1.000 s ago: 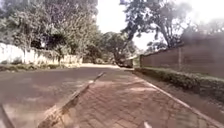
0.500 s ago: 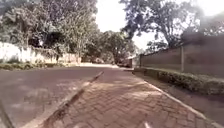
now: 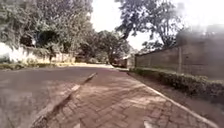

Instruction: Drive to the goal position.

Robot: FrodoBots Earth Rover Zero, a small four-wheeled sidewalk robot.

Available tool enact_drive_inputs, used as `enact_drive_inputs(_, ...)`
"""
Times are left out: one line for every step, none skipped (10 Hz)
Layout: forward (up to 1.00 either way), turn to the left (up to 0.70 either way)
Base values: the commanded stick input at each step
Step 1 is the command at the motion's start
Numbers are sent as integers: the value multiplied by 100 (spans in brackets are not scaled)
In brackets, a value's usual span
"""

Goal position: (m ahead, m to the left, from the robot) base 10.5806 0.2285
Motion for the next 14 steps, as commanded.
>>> enact_drive_inputs(70, 0)
enact_drive_inputs(70, 0)
enact_drive_inputs(70, 0)
enact_drive_inputs(70, 0)
enact_drive_inputs(70, 0)
enact_drive_inputs(70, 0)
enact_drive_inputs(70, 0)
enact_drive_inputs(70, 0)
enact_drive_inputs(70, 0)
enact_drive_inputs(70, 0)
enact_drive_inputs(70, 0)
enact_drive_inputs(70, 0)
enact_drive_inputs(70, 0)
enact_drive_inputs(70, 0)
